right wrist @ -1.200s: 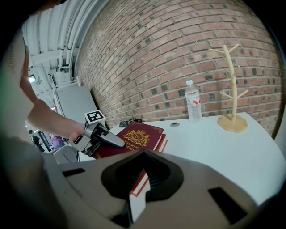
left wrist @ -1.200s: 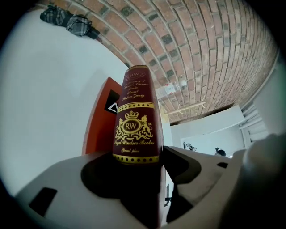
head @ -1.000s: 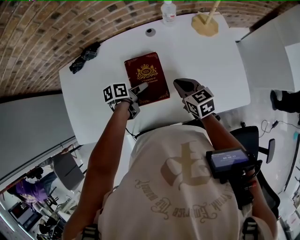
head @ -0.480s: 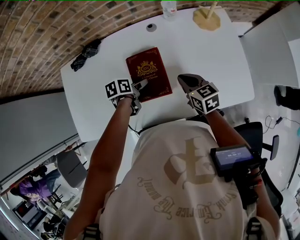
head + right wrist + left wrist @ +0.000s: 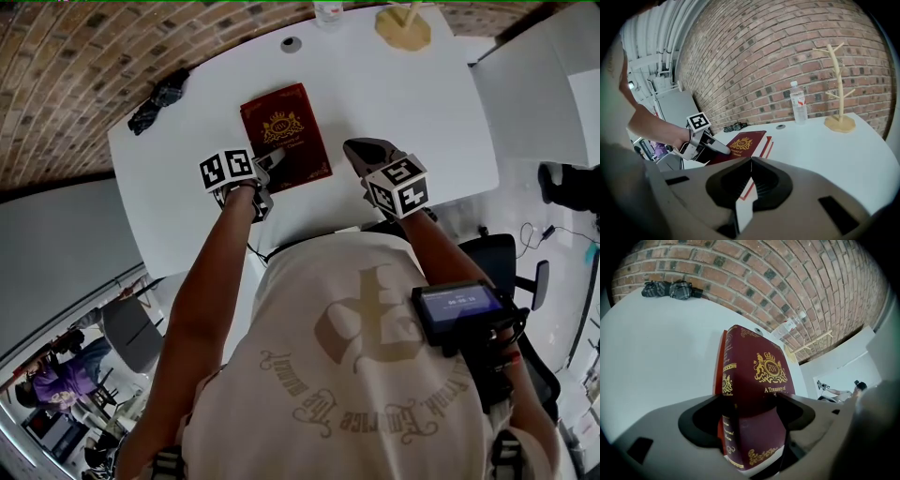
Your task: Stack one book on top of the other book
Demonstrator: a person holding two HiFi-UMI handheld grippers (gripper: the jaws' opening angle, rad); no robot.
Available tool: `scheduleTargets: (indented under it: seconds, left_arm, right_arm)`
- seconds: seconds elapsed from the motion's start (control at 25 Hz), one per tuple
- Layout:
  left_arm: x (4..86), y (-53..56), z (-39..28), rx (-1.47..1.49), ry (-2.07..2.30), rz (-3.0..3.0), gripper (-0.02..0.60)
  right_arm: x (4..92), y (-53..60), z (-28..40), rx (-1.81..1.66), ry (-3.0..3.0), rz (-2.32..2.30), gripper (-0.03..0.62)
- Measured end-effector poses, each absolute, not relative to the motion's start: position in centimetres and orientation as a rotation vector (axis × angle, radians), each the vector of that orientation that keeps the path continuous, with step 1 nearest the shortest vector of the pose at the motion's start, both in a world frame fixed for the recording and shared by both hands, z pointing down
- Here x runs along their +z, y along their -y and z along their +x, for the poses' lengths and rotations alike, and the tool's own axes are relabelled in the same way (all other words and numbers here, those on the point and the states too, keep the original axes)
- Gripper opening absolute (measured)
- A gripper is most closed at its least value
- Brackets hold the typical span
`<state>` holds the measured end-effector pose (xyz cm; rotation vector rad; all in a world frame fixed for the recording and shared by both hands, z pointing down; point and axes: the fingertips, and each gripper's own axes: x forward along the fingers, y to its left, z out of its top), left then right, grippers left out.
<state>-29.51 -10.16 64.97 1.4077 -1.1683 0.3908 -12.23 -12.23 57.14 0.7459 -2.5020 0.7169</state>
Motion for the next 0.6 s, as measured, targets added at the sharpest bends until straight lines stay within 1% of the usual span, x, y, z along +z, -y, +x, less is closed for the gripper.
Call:
scheduleTargets:
  seconds: [0.24, 0.48, 0.52, 0.56, 0.6]
  left_arm:
    - [64.0, 10.4, -30.3, 0.343, 1.256, 1.46, 0.368]
    - [60.5, 10.6, -31.2, 0.254, 1.332, 1.581, 0.367]
    - [59.9, 10.5, -31.4, 0.246, 1.345, 1.6, 0.36]
    - [59.4, 10.3, -31.6, 0.244, 1.361, 1.615, 0.329]
    - [58.9, 10.2, -31.8, 0.246, 1.38, 1.628, 0.276]
  right_arm:
    - [57.2, 11.8, -12.3, 0.693, 2.487, 0.735, 0.021]
    - [56.2, 11.9, -12.8, 0.646, 2.506, 0.74, 0.021]
    - [55.9, 11.9, -13.0, 0.637, 2.511, 0.739, 0.021]
    - [55.6, 12.0, -13.2, 0.628, 2.517, 0.738, 0.021]
    - [55.3, 12.1, -13.5, 0.618, 2.525, 0.737, 0.021]
